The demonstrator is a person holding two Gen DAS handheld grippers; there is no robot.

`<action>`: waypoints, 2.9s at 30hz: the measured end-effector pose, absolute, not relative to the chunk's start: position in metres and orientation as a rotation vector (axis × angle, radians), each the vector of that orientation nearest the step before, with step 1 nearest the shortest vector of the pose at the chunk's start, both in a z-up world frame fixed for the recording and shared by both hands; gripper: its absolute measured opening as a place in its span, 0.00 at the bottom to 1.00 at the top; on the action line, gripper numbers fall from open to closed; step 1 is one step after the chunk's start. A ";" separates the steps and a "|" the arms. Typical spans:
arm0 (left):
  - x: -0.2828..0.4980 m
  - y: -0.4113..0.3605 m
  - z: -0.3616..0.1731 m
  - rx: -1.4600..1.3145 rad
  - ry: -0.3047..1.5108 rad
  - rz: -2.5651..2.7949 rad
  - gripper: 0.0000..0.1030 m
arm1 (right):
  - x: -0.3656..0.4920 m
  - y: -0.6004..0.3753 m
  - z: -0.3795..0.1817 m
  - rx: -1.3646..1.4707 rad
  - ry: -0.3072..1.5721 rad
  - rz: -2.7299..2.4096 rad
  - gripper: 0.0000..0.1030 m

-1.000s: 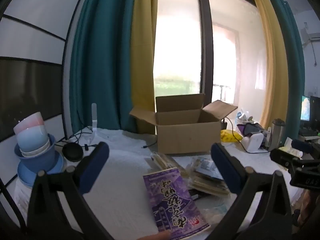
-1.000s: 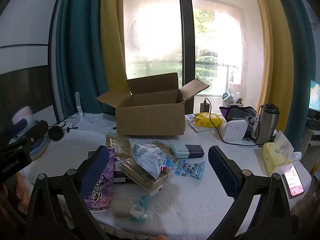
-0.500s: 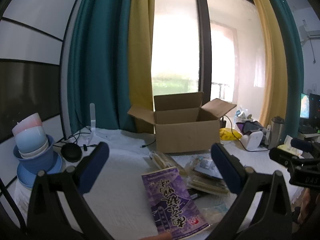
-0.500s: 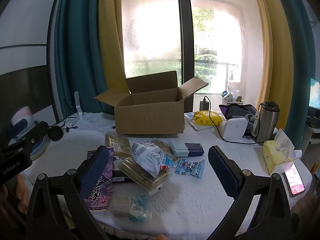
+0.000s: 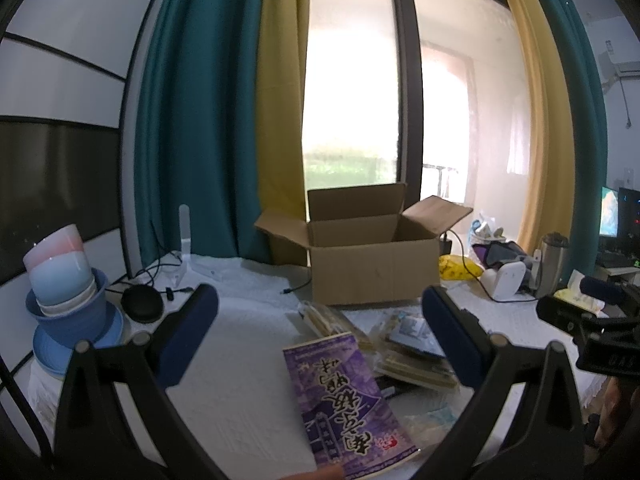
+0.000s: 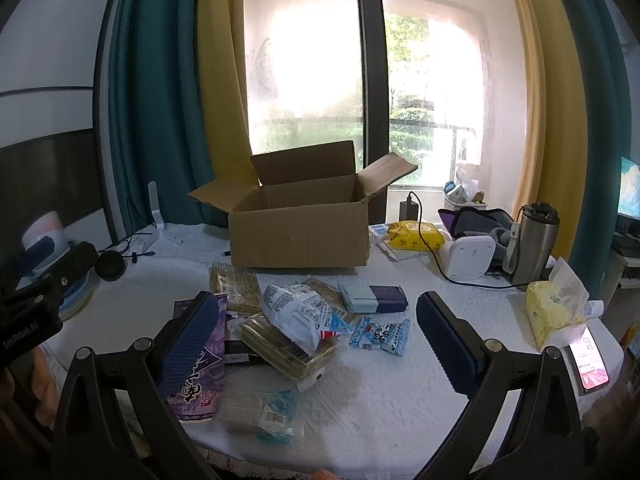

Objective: Organize snacks

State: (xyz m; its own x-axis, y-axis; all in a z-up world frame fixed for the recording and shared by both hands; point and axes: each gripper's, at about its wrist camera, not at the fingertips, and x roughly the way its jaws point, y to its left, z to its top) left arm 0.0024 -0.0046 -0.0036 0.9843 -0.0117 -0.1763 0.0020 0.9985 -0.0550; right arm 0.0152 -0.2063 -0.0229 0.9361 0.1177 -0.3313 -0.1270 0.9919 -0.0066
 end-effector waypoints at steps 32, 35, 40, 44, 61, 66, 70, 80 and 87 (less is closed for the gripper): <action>0.118 -0.028 -0.123 -0.107 0.697 -0.110 0.99 | 0.122 -0.203 -0.091 -0.014 0.566 0.196 0.98; 0.132 -0.038 -0.137 -0.130 0.790 -0.130 0.99 | 0.144 -0.198 -0.095 -0.028 0.597 0.231 0.98; 0.146 -0.048 -0.152 -0.087 0.878 -0.104 1.00 | 0.173 -0.191 -0.103 -0.025 0.625 0.295 0.98; 0.151 -0.049 -0.157 -0.075 0.905 -0.074 0.99 | 0.190 -0.192 -0.115 -0.006 0.651 0.328 0.98; 0.142 -0.036 -0.135 -0.083 0.808 -0.021 0.55 | 0.194 -0.197 -0.126 0.041 0.667 0.470 0.69; 0.134 -0.028 -0.111 -0.076 0.719 -0.001 0.54 | 0.182 -0.201 -0.112 0.035 0.626 0.475 0.65; 0.135 -0.019 -0.094 -0.077 0.658 0.016 0.54 | 0.173 -0.207 -0.097 0.035 0.592 0.466 0.64; 0.162 -0.003 -0.057 -0.062 0.520 0.021 0.54 | 0.174 -0.220 -0.069 0.019 0.543 0.423 0.64; 0.197 0.007 -0.034 -0.065 0.462 -0.027 0.54 | 0.188 -0.219 -0.052 -0.013 0.507 0.397 0.64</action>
State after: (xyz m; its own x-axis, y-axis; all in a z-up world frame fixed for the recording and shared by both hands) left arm 0.1973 0.0069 -0.0338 0.8947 -0.0407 -0.4448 0.0110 0.9976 -0.0691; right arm 0.1883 -0.2186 -0.0515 0.7998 0.3670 -0.4750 -0.3735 0.9237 0.0847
